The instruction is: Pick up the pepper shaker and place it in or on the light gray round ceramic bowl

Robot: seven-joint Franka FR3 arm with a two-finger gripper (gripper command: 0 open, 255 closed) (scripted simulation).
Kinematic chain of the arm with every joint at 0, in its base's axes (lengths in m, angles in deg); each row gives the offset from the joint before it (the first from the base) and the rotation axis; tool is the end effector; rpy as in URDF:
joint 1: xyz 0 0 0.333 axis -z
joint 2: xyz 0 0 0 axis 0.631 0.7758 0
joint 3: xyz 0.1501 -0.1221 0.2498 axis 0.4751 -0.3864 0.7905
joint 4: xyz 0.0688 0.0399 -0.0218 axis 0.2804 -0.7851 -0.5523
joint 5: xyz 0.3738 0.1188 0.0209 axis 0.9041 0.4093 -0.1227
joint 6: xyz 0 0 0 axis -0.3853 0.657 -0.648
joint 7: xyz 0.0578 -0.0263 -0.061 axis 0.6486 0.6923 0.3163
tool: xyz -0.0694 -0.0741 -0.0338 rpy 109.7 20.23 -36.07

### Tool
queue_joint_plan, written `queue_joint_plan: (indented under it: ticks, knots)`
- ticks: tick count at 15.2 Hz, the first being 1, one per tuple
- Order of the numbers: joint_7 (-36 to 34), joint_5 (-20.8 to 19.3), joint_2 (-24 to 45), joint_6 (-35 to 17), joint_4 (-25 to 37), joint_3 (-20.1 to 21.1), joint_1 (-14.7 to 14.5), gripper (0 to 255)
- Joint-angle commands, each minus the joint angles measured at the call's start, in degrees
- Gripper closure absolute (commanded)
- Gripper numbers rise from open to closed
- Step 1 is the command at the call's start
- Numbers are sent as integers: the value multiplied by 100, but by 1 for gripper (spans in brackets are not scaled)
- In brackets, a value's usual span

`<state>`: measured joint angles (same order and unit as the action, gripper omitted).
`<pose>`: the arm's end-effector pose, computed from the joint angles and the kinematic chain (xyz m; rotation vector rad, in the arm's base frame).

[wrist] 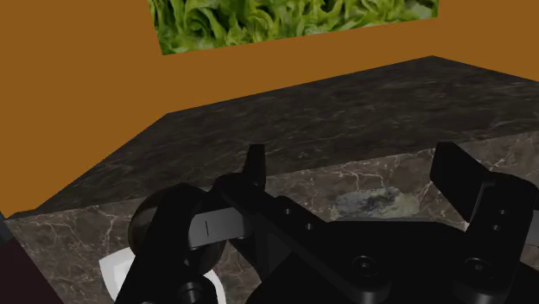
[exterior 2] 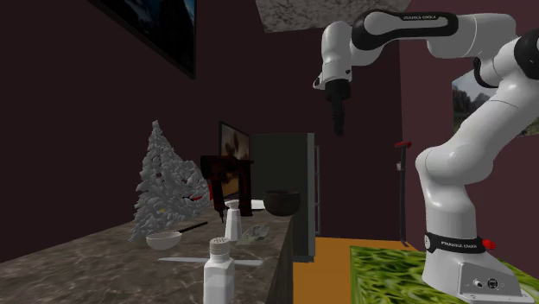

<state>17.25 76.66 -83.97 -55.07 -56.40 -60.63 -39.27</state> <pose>0.2980 0.0301 0.5830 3.1244 -0.1514 -0.0346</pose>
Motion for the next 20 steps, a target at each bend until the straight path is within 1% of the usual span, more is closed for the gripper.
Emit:
queue_joint_plan:
  ticks: [1,5,10,15,20]
  knots:
    - [0,0,0,0,0,0,0,0]
    - [33,77,681,-767,-13,46,-30,0]
    - [79,159,1636,-1643,157,110,-68,0]
    - [124,218,2661,-2390,527,176,-105,0]
    - [161,244,3719,-2978,1090,244,-144,0]
